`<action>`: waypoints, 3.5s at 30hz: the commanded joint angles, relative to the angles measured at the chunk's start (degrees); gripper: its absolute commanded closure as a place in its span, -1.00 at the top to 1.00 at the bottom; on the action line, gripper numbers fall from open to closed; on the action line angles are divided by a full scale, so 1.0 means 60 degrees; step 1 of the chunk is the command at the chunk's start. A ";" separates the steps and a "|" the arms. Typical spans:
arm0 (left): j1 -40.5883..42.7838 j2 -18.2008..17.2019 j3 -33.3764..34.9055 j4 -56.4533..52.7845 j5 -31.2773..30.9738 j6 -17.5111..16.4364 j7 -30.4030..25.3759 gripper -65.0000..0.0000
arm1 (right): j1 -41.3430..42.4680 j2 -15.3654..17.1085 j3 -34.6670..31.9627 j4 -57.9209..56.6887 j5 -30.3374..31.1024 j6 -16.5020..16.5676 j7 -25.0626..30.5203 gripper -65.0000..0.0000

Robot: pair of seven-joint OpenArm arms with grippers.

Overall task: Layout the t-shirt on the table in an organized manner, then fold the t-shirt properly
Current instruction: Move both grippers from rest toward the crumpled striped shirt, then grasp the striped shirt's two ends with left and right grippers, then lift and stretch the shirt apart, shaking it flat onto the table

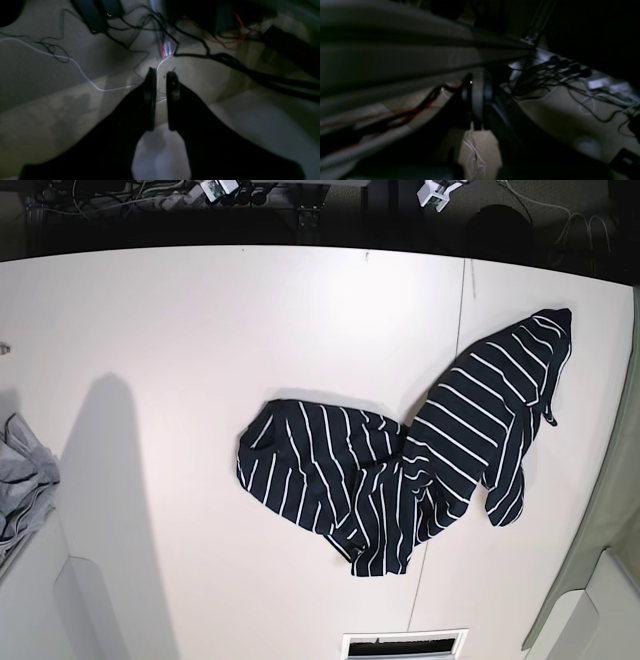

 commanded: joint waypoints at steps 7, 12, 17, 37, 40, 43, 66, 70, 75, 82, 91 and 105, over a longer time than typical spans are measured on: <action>0.1133 -0.0036 -0.2390 0.2397 -0.1173 -0.1304 0.0437 -0.73 | -0.1279 0.0601 -0.0200 0.2922 0.1129 0.0146 -0.0787 -1.00; 0.1661 -0.0098 -0.3916 0.4382 -0.2492 -0.1668 0.1490 -0.73 | -0.1636 0.0965 -0.0200 0.4921 0.1854 0.0146 -0.1872 -1.00; 0.2055 -0.0674 -0.4936 0.6062 -0.3690 -0.1698 0.2084 -0.73 | -0.1650 0.1053 -0.0193 0.6637 0.2233 0.0146 -0.2404 -1.00; 0.0488 -0.3071 -0.5133 0.8040 -0.4364 -0.1031 0.1916 0.02 | 0.2656 0.0477 -0.0193 0.6470 0.1727 -0.0663 -0.2484 -0.66; -0.0178 -0.3344 -0.4207 0.7774 -0.3730 -0.0619 0.1610 0.02 | 0.3534 -0.0025 -0.0193 0.5442 0.1716 -0.0838 -0.2473 -0.37; -0.0903 -0.3362 -0.3381 0.7537 -0.3136 -0.0098 0.1468 0.02 | 0.4441 -0.0426 -0.0193 0.4532 0.1344 -0.0831 -0.2412 -0.27; -0.4554 -0.3330 -0.1009 0.3697 -0.2149 0.0608 0.0546 0.17 | 0.8925 -0.0918 0.0160 -0.1362 0.0011 -0.2215 -0.1818 -0.15; -0.4575 -0.3330 -0.1013 0.3697 -0.2146 0.0608 0.0390 -0.58 | 0.8841 -0.1195 0.0153 -0.1945 0.0117 -0.1632 -0.1792 -0.65; -0.4732 -0.3348 -0.1013 0.3701 -0.2149 0.0605 0.0648 -1.00 | 0.8601 -0.1362 0.0157 -0.1960 0.0120 -0.1144 -0.1803 -1.00; -0.4812 -0.3781 -0.1013 0.4699 -0.2856 -0.0033 0.1475 -1.00 | 0.7817 -0.1355 0.0157 -0.0987 0.0444 -0.0517 -0.1825 -1.00; -0.4812 -0.3807 -0.1013 0.5435 -0.3304 -0.0222 0.1792 -0.12 | 0.7369 -0.1326 0.0160 -0.0710 0.0408 -0.0543 -0.1832 -1.00; -0.4812 -0.3570 -0.0940 0.5406 -0.4135 -0.1122 0.1989 -0.09 | 0.7395 -0.1333 0.0164 -0.0710 0.0441 -0.0565 -0.1796 -1.00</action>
